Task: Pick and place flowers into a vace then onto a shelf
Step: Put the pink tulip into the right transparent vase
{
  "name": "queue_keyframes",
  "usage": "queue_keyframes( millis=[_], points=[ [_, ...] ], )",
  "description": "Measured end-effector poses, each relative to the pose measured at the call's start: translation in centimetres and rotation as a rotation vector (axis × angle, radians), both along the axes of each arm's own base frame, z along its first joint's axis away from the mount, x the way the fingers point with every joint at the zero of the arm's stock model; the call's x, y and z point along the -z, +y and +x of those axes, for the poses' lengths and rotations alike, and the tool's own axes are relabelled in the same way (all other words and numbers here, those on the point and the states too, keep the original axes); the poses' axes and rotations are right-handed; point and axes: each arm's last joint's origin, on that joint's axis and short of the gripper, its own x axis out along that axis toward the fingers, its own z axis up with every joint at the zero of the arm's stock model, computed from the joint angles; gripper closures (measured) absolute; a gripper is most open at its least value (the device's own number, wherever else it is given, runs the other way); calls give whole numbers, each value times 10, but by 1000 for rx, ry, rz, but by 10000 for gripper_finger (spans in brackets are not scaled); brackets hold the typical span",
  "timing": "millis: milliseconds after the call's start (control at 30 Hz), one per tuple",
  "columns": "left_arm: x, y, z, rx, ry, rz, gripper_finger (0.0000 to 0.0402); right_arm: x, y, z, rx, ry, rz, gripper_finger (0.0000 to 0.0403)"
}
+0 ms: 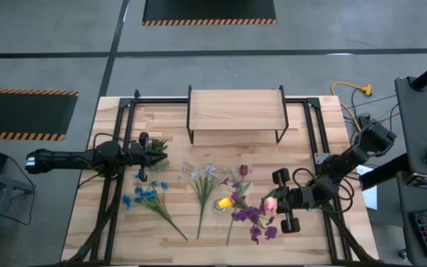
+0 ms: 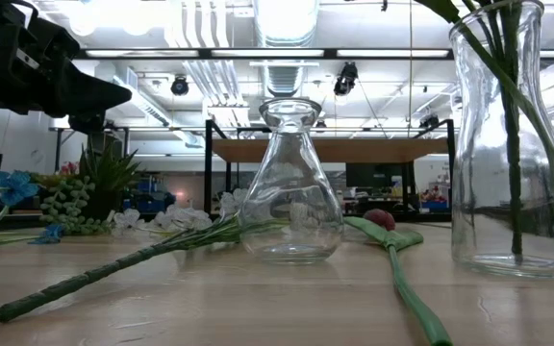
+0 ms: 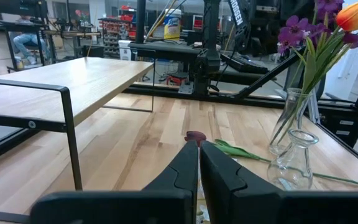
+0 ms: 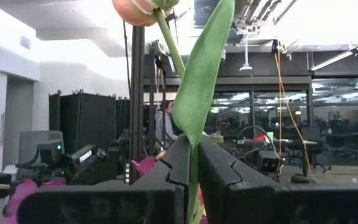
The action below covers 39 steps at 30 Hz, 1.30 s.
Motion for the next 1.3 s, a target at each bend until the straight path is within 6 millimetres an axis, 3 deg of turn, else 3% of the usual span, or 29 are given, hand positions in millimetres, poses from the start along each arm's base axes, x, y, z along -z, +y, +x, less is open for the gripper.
queue_keyframes(
  millis=[333,733,1300],
  points=[
    [0,0,0,0,0,0,402,-12,-5,-6,41,-55,-29,390],
    [0,0,0,0,0,0,402,-8,1,1,3,-36,28,390],
    [0,0,0,0,0,0,402,31,15,16,14,80,-96,390]
  ],
)
